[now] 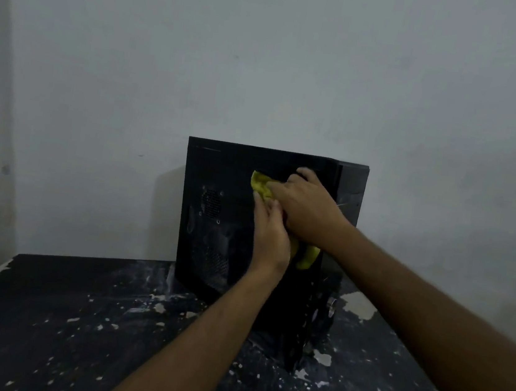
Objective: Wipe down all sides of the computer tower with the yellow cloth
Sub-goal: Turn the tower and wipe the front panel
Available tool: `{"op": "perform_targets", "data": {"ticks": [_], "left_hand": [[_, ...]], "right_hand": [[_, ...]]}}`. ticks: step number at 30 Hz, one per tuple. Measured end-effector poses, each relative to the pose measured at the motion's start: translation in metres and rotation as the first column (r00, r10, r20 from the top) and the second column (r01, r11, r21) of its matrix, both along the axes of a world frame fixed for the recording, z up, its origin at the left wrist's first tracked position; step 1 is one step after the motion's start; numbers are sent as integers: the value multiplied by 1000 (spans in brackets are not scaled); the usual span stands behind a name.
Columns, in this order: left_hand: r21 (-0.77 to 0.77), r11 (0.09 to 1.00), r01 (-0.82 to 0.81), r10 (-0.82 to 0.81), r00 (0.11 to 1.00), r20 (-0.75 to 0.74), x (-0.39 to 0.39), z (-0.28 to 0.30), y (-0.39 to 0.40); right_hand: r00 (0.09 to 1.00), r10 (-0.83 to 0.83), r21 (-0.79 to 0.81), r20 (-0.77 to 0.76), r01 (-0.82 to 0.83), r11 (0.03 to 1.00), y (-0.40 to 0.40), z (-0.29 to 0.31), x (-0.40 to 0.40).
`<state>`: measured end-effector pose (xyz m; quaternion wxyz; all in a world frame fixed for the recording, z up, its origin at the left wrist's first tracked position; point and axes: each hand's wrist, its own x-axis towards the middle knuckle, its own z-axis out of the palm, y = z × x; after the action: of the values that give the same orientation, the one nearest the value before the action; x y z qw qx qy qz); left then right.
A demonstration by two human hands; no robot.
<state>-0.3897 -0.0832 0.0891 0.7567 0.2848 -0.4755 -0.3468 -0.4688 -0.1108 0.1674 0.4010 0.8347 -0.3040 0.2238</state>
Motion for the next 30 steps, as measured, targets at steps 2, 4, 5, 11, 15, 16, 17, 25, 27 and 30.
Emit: {"op": "perform_targets", "data": {"ticks": [2, 4, 5, 11, 15, 16, 17, 25, 27, 30], "left_hand": [[31, 997, -71, 71, 997, 11, -8, 10, -8], [-27, 996, -89, 91, 993, 72, -19, 20, -13], [-66, 990, -123, 131, 983, 132, -25, 22, -16], [-386, 775, -500, 631, 571, 526, -32, 8, -33], [-552, 709, -438, 704, 416, 575, -12, -43, -39], [-545, 716, -436, 697, 411, 587, -5, -56, -39], [-524, 725, -447, 687, 420, 593, 2, -65, -43], [-349, 732, -585, 673, 540, 506, 33, 35, -80], [-521, 716, -465, 698, 461, 548, 23, 16, -67], [-591, 727, -349, 685, 407, 604, 30, -55, -59]], "right_hand": [[999, 50, 92, 15, -51, 994, 0, 4, -12], [973, 179, 263, 147, -213, 941, -2, 10, -23], [939, 251, 323, 236, -319, 891, -2, 14, -29], [670, 425, -244, 609, -351, 904, -14, 14, -68], [566, 261, 70, 782, -497, 865, -28, 12, -68], [534, 280, 47, 798, -518, 854, -28, 9, -64], [497, 300, 0, 814, -516, 857, -29, 5, -59], [281, 377, -196, 882, -510, 838, -48, -7, -32], [270, 387, -207, 882, -516, 832, -50, -9, -32], [249, 384, -204, 889, -535, 820, -50, -8, -30]]}}
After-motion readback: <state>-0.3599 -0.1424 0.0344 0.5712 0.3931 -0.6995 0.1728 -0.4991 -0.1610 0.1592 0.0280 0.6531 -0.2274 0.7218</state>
